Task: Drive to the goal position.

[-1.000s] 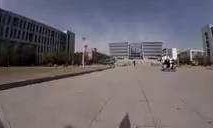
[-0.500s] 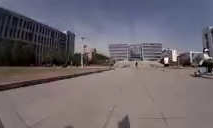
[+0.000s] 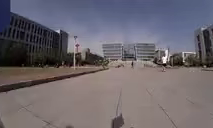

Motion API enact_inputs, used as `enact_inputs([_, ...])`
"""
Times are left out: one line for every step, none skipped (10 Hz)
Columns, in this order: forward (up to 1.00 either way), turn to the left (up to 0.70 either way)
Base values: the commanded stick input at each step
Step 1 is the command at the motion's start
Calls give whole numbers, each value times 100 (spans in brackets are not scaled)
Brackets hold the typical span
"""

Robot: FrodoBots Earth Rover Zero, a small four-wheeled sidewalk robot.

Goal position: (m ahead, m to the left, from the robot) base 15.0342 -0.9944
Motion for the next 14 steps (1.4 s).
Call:
enact_inputs([100, 0])
enact_inputs([100, 0])
enact_inputs([100, 0])
enact_inputs([100, 0])
enact_inputs([100, 0])
enact_inputs([100, 0])
enact_inputs([100, 0])
enact_inputs([100, -17])
enact_inputs([100, -40])
enact_inputs([100, -37])
enact_inputs([100, -21])
enact_inputs([100, -5])
enact_inputs([100, 0])
enact_inputs([100, 0])
